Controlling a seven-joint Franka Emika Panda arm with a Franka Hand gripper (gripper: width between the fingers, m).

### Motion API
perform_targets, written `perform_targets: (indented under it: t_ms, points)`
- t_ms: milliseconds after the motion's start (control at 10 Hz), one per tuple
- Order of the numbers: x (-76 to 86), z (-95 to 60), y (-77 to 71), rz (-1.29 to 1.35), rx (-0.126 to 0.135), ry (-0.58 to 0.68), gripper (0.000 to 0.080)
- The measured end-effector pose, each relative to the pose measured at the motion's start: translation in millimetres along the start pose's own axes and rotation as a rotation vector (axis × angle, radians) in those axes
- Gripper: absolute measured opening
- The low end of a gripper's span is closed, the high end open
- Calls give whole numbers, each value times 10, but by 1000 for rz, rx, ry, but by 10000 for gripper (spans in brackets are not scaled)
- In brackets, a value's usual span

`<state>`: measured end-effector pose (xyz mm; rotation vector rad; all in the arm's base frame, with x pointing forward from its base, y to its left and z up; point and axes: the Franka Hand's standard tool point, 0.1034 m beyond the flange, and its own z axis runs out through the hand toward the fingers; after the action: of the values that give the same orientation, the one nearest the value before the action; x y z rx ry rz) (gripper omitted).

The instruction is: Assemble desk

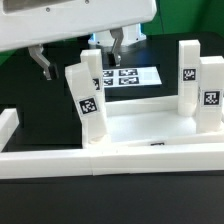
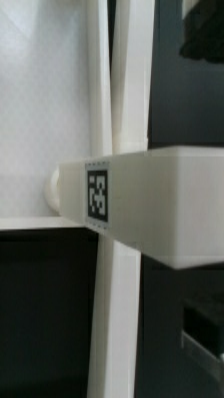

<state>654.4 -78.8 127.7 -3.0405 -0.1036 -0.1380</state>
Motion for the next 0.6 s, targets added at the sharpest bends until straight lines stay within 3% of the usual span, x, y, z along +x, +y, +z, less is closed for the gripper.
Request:
perform_targets:
  t_ms: [100, 300, 500, 600]
  points:
    - [-15, 75, 14, 1, -4, -3, 649]
    - [-8, 56, 15, 19, -4, -1, 649]
    - [-8, 59, 13, 94, -3, 0, 388]
    - [-10, 60, 12, 153, -2, 0, 388]
